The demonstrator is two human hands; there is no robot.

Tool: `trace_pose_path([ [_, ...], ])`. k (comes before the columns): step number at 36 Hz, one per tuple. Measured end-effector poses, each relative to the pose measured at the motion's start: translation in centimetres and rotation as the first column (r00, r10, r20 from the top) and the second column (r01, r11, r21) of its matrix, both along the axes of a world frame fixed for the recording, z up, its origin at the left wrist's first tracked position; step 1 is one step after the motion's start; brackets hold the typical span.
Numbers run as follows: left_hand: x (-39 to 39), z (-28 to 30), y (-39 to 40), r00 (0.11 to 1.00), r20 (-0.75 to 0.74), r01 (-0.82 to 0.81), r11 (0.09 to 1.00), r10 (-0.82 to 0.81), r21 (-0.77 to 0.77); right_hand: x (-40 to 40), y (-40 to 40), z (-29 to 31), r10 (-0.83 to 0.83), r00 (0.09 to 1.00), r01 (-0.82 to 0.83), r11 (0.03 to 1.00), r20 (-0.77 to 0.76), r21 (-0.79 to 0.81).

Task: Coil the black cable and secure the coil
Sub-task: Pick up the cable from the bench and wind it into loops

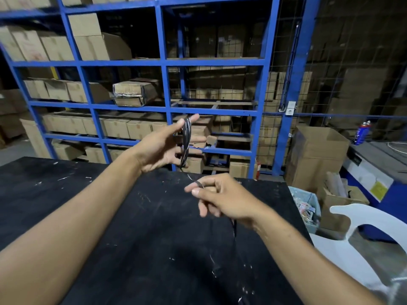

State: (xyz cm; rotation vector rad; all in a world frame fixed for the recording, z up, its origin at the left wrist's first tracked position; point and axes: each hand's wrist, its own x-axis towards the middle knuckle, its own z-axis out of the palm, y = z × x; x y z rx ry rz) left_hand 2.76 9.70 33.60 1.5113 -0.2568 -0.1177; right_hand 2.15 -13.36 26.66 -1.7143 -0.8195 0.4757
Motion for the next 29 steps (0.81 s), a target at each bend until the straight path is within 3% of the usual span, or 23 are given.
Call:
trace_pose_path([
  [4,-0.8,-0.6,-0.1,0.999,-0.034,-0.029,0.956,0.041,0.291,1.3,-1.4,3.0,-0.057,0.946,0.097,0.989,0.320,-0.110],
  [6,-1.0,-1.2,-0.2,0.997,-0.071,0.006,0.936,0.021,0.352,2.1,-2.0,4.7,-0.076,0.890,0.145,0.982,0.449,-0.121],
  [9,-1.0,-2.0,-0.5,0.987,-0.155,0.111,0.904,-0.050,0.412,3.7,-2.7,6.6,-0.084,0.851,0.148,0.985,0.518,-0.084],
  [11,-1.2,-2.1,-1.0,0.962,-0.242,0.216,0.901,-0.129,0.377,4.6,-3.0,7.3,-0.081,0.851,0.116,0.993,0.519,-0.036],
  [14,-1.6,-2.4,-1.6,0.889,-0.336,0.384,0.906,-0.310,0.180,6.1,-3.5,7.6,-0.045,0.846,0.036,0.999,0.532,0.028],
  [17,-1.9,-2.9,-1.6,0.820,-0.311,0.513,0.858,-0.481,0.027,7.5,-3.9,6.8,-0.029,0.892,-0.038,0.989,0.450,0.141],
  [22,-1.6,-3.5,-2.1,0.735,-0.129,0.624,0.739,-0.665,-0.255,8.2,-3.4,3.1,-0.042,0.997,0.017,0.946,0.069,0.325],
  [26,-0.8,-3.2,-2.9,0.755,-0.023,0.605,0.710,-0.655,-0.360,7.5,-2.5,-0.1,-0.050,0.987,0.103,0.923,-0.149,0.372],
  [29,-0.1,-2.9,-3.3,0.825,0.013,0.522,0.752,-0.566,-0.402,6.5,-2.0,-2.0,-0.083,0.984,0.130,0.937,-0.155,0.325],
])
